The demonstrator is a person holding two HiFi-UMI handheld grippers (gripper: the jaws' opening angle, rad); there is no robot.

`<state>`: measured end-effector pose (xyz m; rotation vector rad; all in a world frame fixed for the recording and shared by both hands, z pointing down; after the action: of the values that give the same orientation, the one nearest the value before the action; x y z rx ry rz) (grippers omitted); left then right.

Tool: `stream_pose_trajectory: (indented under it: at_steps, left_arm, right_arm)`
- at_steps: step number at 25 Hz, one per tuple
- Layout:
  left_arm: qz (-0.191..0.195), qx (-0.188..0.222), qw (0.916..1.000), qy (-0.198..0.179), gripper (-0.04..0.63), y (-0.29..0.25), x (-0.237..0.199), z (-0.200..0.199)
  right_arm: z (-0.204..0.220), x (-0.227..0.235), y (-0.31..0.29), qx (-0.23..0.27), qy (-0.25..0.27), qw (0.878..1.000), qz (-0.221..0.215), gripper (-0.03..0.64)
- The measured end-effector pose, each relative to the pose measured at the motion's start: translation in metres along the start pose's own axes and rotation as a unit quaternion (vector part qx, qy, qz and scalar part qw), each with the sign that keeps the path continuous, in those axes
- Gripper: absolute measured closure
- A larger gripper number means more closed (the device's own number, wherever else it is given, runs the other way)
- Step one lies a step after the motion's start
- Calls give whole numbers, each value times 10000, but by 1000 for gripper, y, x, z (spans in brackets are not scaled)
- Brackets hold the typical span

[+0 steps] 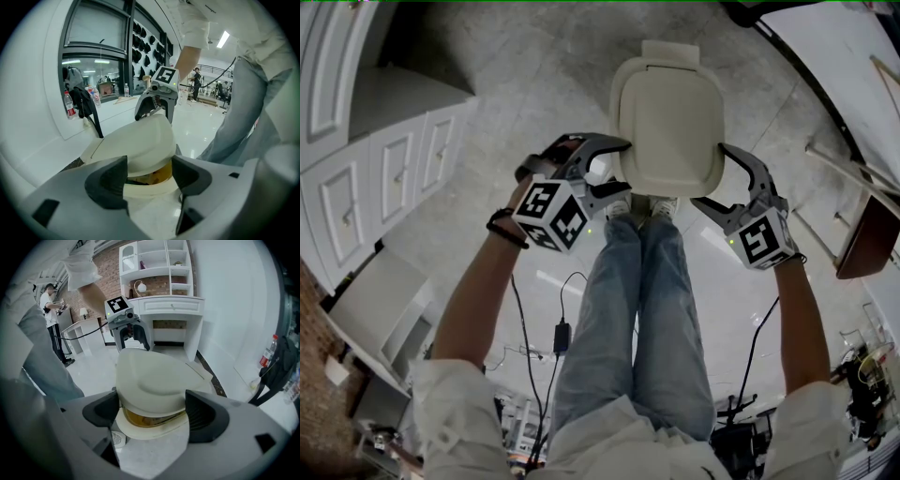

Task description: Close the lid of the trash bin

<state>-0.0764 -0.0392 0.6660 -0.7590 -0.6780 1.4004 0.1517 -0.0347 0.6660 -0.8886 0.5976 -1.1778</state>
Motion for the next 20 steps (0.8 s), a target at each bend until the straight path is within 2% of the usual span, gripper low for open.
stream_pose_trajectory:
  at_steps: [9, 13, 20]
  left_arm:
    - [157, -19, 9999, 3, 284, -4, 1, 4]
    - [280, -78, 9996, 60, 284, -10, 4, 7]
    - [305, -76, 9994, 161, 287, -17, 4, 12]
  right_arm:
    - [3, -2, -4, -45, 44, 10000, -58, 169]
    - [6, -3, -9, -128, -160, 9995, -228, 167]
    - [10, -3, -17, -160, -229, 9993, -264, 167]
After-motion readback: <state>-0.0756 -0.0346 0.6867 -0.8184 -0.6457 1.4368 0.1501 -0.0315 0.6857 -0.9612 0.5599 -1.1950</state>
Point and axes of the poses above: the fingertips, and each gripper's own axes: y backward along the fingers, x to its right, z out of its underside, the point moved 9 cm from there along y, backward along the fingers, and after that the axes turned 10 degrees about -x, right-handed, at the moved point
